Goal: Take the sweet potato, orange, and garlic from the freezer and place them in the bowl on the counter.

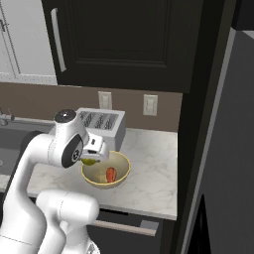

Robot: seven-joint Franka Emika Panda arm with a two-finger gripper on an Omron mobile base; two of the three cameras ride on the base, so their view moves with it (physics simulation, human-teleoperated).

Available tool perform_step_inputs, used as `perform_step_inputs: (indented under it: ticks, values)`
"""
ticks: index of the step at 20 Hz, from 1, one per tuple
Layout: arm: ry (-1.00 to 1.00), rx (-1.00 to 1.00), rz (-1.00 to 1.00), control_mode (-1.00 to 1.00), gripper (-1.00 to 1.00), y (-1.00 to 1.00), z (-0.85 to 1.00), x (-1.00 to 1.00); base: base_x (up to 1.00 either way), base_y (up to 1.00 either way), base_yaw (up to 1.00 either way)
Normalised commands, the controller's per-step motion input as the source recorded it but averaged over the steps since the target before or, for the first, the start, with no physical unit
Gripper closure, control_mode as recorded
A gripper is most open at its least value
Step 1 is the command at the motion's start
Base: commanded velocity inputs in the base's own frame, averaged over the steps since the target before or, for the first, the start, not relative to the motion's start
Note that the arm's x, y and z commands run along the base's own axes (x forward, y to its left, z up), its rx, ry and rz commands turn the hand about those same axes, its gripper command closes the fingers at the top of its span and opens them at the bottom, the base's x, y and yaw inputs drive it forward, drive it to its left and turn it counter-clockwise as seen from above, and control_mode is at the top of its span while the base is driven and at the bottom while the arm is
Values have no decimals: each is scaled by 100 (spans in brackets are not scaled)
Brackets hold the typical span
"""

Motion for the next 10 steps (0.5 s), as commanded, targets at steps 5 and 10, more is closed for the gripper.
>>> perform_step_inputs:
  ticks: [5,10]
  values:
    - [0,0,1,-100,100,-16,-49,28,0,0,0]
    - [0,0,1,-100,100,-13,-48,1,0,0,0]
